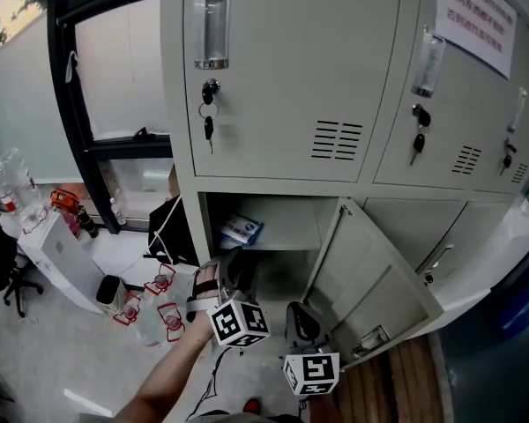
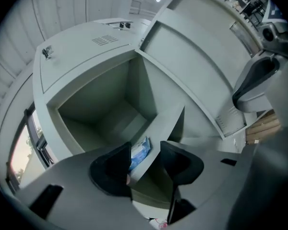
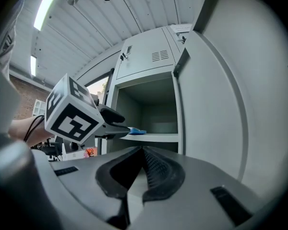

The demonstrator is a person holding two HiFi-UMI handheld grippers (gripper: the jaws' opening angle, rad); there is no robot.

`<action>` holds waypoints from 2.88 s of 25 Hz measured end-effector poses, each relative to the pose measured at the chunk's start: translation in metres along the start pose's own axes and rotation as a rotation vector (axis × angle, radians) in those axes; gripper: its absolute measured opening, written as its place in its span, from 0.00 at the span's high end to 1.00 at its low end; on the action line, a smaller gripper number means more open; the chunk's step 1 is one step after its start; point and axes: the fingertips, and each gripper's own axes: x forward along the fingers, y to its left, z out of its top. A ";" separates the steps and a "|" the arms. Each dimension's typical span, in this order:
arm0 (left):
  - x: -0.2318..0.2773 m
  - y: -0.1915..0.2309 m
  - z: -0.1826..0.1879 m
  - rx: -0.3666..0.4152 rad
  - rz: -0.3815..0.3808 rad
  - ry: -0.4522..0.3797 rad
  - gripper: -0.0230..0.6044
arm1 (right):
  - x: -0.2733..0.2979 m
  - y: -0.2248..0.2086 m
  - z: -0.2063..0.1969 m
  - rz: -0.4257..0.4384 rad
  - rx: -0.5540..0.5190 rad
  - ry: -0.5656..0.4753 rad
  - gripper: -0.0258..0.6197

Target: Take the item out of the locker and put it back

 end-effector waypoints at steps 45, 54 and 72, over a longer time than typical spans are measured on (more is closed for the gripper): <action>-0.020 0.049 0.044 -0.413 0.054 -0.192 0.93 | -0.012 -0.025 0.010 -0.060 -0.010 -0.021 0.93; -0.060 0.042 0.043 -0.589 -0.055 -0.249 0.93 | -0.024 -0.020 0.016 -0.058 -0.012 -0.033 0.93; -0.122 -0.020 -0.020 -0.702 -0.045 -0.126 0.93 | -0.059 0.005 0.011 0.019 -0.023 -0.016 0.93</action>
